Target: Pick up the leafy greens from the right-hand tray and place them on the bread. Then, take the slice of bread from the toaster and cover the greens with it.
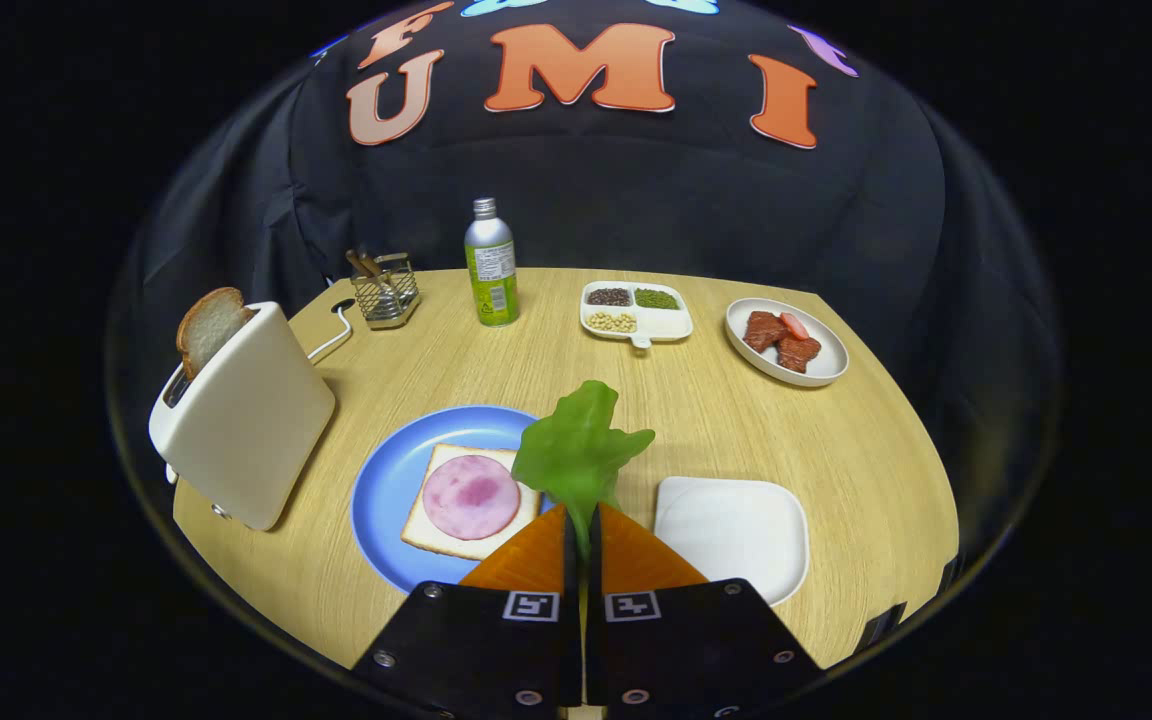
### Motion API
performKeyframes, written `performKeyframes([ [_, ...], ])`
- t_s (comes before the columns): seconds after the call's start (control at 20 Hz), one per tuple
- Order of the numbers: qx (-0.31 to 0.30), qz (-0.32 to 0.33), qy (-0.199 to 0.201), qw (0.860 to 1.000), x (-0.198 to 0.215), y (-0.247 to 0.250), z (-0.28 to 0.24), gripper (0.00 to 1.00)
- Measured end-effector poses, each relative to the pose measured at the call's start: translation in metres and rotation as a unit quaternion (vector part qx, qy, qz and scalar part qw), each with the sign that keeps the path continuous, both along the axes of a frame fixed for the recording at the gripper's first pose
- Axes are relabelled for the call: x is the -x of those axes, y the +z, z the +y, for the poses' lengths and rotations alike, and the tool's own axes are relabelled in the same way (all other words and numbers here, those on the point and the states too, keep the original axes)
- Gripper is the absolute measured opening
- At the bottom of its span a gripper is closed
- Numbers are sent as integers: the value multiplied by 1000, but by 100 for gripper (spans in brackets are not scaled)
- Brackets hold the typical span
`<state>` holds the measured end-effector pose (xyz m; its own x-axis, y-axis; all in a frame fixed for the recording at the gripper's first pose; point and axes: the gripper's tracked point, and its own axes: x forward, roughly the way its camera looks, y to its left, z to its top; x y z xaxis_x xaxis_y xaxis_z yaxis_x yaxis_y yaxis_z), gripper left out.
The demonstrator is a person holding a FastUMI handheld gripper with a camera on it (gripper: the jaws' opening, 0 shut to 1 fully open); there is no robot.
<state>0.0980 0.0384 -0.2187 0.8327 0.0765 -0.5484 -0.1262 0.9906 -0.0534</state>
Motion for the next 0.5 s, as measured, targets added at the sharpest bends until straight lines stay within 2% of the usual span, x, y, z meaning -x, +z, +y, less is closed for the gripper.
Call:
performKeyframes([
  [0.5,0,20,42,999,-9,-16,59,3],
])
